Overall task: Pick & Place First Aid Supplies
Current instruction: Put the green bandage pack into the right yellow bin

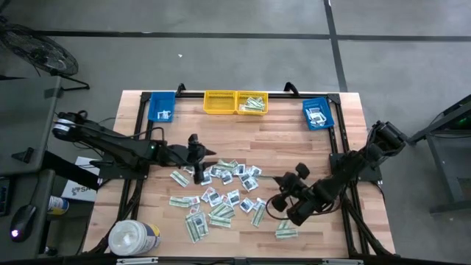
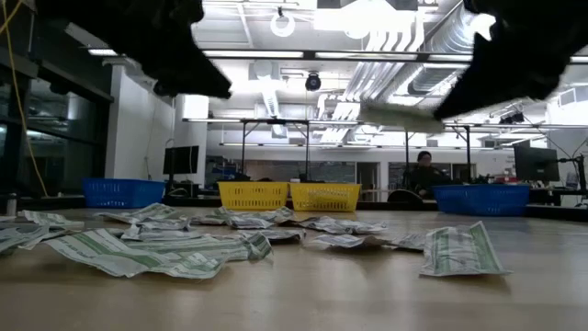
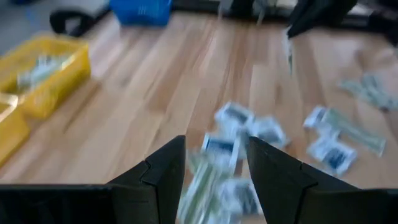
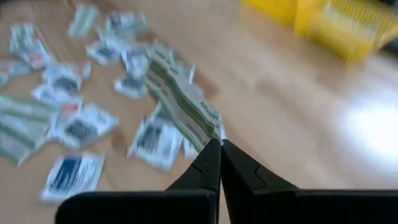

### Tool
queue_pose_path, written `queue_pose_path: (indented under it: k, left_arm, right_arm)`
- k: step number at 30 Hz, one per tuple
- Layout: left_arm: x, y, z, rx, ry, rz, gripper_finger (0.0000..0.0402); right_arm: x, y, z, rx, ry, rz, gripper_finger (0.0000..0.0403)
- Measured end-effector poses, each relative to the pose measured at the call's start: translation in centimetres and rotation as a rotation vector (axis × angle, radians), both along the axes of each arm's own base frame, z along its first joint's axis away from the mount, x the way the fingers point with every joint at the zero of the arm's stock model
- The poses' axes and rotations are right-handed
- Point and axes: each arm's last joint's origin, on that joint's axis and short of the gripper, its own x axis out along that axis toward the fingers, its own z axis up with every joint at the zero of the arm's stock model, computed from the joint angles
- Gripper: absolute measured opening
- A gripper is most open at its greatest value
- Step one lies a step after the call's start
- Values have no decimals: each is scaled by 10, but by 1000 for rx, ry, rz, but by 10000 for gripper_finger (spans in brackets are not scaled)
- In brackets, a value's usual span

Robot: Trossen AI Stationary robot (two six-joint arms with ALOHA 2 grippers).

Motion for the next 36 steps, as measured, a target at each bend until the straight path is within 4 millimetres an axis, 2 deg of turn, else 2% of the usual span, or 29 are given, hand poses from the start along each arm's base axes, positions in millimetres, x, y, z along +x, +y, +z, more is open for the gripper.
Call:
queue_pose_path:
  k: [9,14,17,22,28,32,36]
  left_arm:
    - [22,-7,-2,50,-125,-114,172]
    - [25,-8,-2,21,-157,-128,172]
    - [25,-9,-2,-22,-162,-155,172]
    - [24,-11,-5,-81,-136,-177,172]
    - [19,-19,-10,-30,-77,-130,172]
    - [19,-20,-10,23,-70,-136,172]
    - [18,-19,-12,53,-46,-142,172]
  right_arm:
    - [11,2,10,-260,-60,40,0]
    - [19,-17,11,-342,-31,-37,0]
    - [32,-43,10,-356,49,-86,0]
    - [57,-100,11,-359,198,-129,0]
    - [78,-167,20,-367,247,-121,0]
    - [81,-212,25,-334,234,-102,0]
    - [73,-255,26,-293,235,-115,0]
